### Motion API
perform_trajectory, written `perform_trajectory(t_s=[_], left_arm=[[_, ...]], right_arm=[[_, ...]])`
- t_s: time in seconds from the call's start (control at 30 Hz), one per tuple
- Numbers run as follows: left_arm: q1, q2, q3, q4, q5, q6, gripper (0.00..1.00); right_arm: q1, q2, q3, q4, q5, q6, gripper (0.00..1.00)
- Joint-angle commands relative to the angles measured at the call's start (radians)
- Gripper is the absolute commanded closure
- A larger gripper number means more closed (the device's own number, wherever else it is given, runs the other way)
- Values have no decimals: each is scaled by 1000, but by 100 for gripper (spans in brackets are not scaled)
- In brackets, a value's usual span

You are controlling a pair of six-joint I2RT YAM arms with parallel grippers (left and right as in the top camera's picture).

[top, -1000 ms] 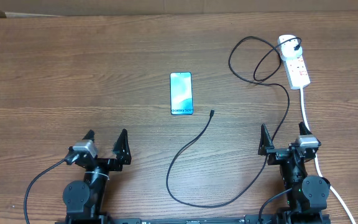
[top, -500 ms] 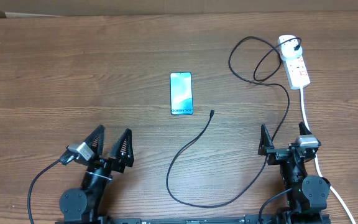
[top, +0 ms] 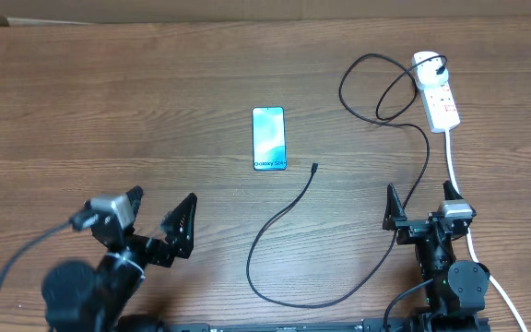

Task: Plug charger to phone and switch on socket
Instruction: 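Move the left gripper forward over the smartphone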

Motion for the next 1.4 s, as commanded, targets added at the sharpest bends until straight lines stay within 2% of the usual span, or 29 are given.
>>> perform_trajectory(t_s=[0.0,0.17,0.23,0.33,0.43,0.67,0.8,0.97,1.1,1.37], left_arm=[[4,243,241,-189,4,89,0],[4,503,523,-418,37,108,0],[4,566,594,-465,137,107,0],[4,619,639,-468,300,185,0],[-3,651,668,-500,249,158,0],[-139,783,851,-761,-89,105,0],[-222,826,885,-821,-237,51,0],[-271,875,883,-792,-251,-9,0],[-271,909,883,-782,-248,-145,0],[-271,975,883,-776,-116,-108,0]], right_arm=[[5,-8,-11,5,3,2,0],[5,-8,-11,5,3,2,0],[5,-8,-11,5,3,2,0],[5,-8,-11,5,3,2,0],[5,-8,-11,5,3,2,0],[5,-8,-11,5,4,2,0],[5,-8,-11,5,3,2,0],[5,-8,-11,5,4,2,0],[5,-8,-11,5,3,2,0],[5,-8,-11,5,4,2,0]])
